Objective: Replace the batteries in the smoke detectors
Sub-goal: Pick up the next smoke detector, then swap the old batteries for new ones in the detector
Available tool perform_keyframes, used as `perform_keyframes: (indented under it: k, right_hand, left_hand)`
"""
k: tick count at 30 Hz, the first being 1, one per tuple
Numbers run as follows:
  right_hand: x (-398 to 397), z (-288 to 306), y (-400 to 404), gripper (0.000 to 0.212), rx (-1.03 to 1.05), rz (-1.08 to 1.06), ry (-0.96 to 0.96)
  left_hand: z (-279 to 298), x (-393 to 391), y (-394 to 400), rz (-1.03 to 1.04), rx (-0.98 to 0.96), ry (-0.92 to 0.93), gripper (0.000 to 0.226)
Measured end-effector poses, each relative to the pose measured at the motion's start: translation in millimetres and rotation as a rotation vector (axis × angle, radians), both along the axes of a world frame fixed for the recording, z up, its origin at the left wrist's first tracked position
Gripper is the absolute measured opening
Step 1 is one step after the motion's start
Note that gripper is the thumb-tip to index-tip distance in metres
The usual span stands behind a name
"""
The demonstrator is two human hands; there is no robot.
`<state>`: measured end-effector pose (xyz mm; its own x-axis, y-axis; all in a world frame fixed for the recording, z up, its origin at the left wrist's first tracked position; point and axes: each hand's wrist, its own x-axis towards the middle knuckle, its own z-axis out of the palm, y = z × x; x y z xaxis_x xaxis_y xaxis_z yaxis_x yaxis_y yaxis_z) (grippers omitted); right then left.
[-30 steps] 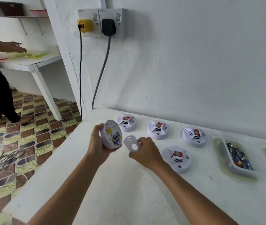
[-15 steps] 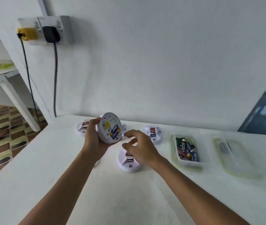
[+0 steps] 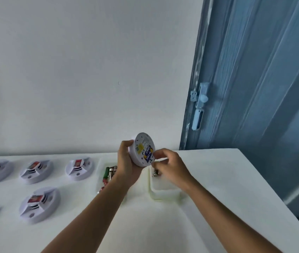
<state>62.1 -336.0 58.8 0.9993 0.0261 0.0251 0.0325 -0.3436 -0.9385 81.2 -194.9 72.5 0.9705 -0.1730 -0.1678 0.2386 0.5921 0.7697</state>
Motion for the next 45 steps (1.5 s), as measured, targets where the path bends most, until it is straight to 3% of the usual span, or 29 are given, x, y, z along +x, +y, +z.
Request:
perform_keyframes:
  k: [7, 17, 25, 28, 33, 36, 40, 45]
  right_hand:
    - [12, -16, -31, 0.018, 0.146, -0.057, -0.026]
    - [33, -16, -37, 0.027, 0.249, 0.07, 0.055]
    - [36, -20, -18, 0.021, 0.332, -0.224, -0.081]
    - [50, -20, -24, 0.017, 0.176, -0.243, -0.098]
    - [81, -29, -22, 0.014, -0.488, -0.093, 0.032]
    - [89, -34, -15, 0.025, -0.67, -0.036, 0.074]
    - [94, -37, -16, 0.006, -0.519, -0.013, 0.184]
    - [72, -22, -18, 0.013, -0.134, 0.001, 0.04]
  left_hand:
    - [-5, 11, -43, 0.001, 0.151, -0.053, 0.058]
    - [-15, 14, -42, 0.06, 0.167, -0.013, 0.049]
    - [-21, 14, -41, 0.19, 0.254, -0.007, 0.045]
    - [-22, 16, -34, 0.247, 0.26, 0.005, 0.064]
    - [-28, 17, -20, 0.29, 0.238, 0.035, 0.053]
    - [-27, 16, -16, 0.281, 0.25, 0.038, 0.045]
    - [-25, 14, -11, 0.262, 0.223, 0.043, 0.045]
    - [-24, 11, -8, 0.227, 0.157, 0.067, 0.051]
